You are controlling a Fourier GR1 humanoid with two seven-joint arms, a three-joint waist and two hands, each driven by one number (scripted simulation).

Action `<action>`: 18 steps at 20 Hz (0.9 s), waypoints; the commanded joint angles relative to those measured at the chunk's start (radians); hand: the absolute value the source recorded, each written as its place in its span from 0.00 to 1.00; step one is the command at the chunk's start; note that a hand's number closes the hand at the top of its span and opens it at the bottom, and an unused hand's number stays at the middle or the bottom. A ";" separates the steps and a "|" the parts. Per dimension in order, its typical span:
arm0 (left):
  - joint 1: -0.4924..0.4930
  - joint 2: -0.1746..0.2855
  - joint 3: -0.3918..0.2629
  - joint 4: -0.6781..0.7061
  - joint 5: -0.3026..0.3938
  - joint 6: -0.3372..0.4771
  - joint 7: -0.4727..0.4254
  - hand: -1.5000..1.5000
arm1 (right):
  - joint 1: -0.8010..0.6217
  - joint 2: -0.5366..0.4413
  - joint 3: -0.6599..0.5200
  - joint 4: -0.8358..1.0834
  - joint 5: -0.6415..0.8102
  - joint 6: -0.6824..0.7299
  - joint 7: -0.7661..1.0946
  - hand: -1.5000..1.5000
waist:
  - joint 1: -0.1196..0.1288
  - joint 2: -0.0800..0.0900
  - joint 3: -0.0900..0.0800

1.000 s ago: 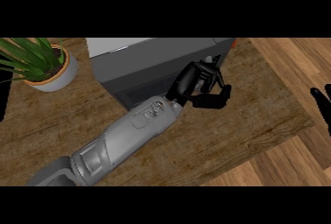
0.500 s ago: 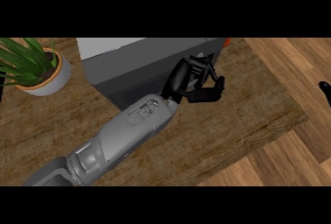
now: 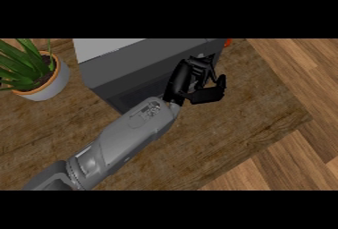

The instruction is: Pick up the milk, place it into the microwave and close the microwave

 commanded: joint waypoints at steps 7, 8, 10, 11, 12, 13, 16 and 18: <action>-0.086 -0.043 -0.025 0.049 0.008 0.010 -0.003 1.00 | -0.037 -0.045 -0.027 0.016 -0.053 0.017 0.034 0.00 | -0.028 0.017 0.005; -0.091 -0.043 -0.023 0.045 0.013 0.017 -0.004 1.00 | -0.042 -0.038 -0.024 0.025 -0.062 0.018 0.031 0.00 | -0.019 0.018 0.006; -0.099 -0.043 -0.027 0.050 0.012 0.025 -0.004 1.00 | -0.044 -0.045 -0.028 0.026 -0.073 0.019 0.041 0.00 | -0.022 0.013 0.006; -0.086 -0.043 -0.026 0.045 0.021 0.028 -0.012 1.00 | -0.042 -0.038 -0.021 0.024 -0.082 0.024 0.038 0.00 | -0.033 0.019 0.006; -0.090 -0.043 -0.033 0.047 0.020 0.028 -0.008 1.00 | -0.046 -0.045 -0.028 0.025 -0.084 0.018 0.045 0.00 | -0.031 0.015 0.006; -0.085 -0.043 -0.035 0.049 0.020 0.033 -0.014 1.00 | -0.052 -0.051 -0.030 0.022 -0.089 0.023 0.047 0.00 | -0.032 0.017 0.005; -0.093 -0.043 -0.034 0.048 0.028 0.042 -0.015 1.00 | -0.059 -0.056 -0.032 0.030 -0.100 0.026 0.052 0.00 | -0.030 0.019 0.006; -0.096 -0.043 -0.040 0.039 0.031 0.054 -0.018 1.00 | -0.062 -0.058 -0.028 0.030 -0.115 0.030 0.061 0.00 | -0.041 0.017 0.007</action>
